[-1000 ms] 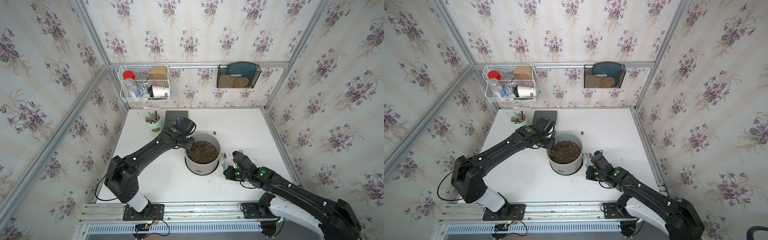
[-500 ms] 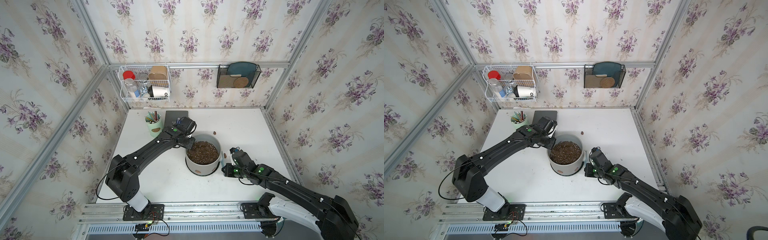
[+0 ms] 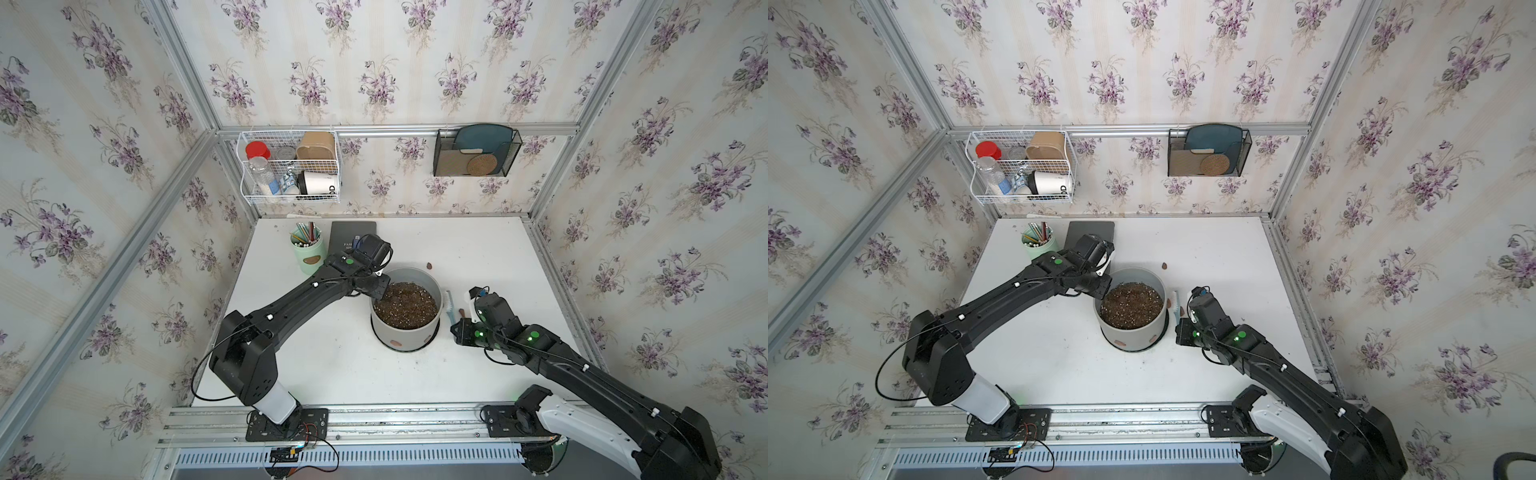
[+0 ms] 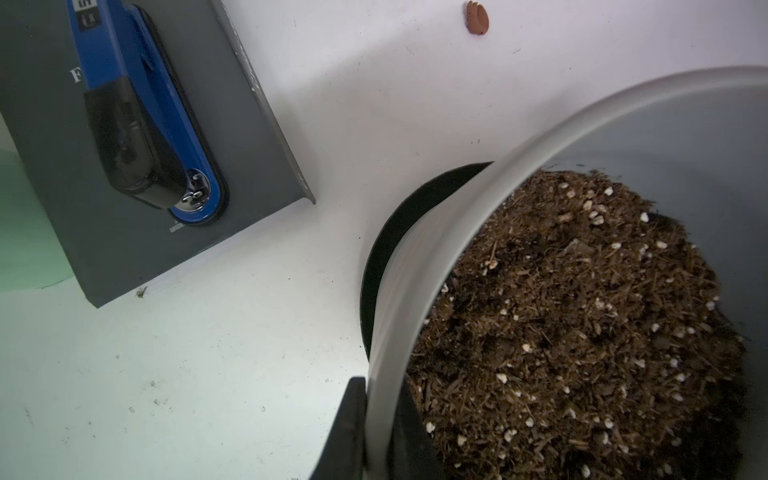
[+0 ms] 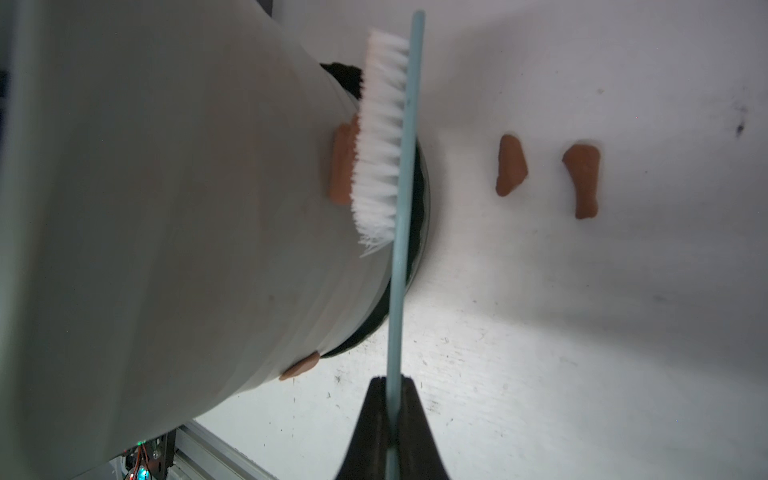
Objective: Scrub the dried mud off the ceramic pot
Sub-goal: Brush off the soil from the pot.
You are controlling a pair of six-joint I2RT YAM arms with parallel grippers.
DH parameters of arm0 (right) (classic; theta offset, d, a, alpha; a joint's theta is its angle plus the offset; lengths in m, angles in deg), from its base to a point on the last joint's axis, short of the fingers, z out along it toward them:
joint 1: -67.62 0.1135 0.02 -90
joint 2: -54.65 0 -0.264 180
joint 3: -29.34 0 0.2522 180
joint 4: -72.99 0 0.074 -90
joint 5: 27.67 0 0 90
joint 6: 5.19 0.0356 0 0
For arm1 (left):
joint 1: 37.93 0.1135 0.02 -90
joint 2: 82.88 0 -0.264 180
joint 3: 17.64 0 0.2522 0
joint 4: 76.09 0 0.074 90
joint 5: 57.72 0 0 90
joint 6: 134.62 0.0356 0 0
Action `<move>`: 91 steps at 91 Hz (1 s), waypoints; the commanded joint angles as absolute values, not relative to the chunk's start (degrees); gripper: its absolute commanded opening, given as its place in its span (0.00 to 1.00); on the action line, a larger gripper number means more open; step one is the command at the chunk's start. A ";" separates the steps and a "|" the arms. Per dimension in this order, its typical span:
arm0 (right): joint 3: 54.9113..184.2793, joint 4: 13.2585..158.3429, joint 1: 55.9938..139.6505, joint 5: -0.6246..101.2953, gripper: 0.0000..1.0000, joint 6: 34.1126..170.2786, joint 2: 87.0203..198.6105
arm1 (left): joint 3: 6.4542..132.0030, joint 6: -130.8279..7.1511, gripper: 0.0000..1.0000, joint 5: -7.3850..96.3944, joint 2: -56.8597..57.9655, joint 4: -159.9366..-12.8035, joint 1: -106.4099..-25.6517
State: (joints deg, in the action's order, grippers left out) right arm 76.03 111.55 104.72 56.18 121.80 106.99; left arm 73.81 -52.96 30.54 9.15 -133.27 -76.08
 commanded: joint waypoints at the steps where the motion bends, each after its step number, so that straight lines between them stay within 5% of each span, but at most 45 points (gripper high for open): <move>1: 77.13 113.45 104.24 58.44 0.00 120.20 105.93 | 72.89 -52.87 0.00 31.97 9.00 -133.97 -76.08; 47: 80.35 119.26 103.74 63.51 0.00 121.19 108.45 | 72.41 -56.18 0.00 31.60 7.75 -134.98 -76.08; 68: 79.43 120.11 103.81 62.51 0.00 121.80 104.91 | 74.37 -56.22 0.36 30.69 9.04 -132.46 -75.96; 91: 78.68 119.86 103.81 61.51 0.00 123.84 103.60 | 76.88 -55.81 0.39 32.49 13.75 -128.38 -75.04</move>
State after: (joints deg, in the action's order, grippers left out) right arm 79.05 119.96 103.83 62.41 122.35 104.12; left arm 75.50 -56.30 31.00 12.41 -130.47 -75.41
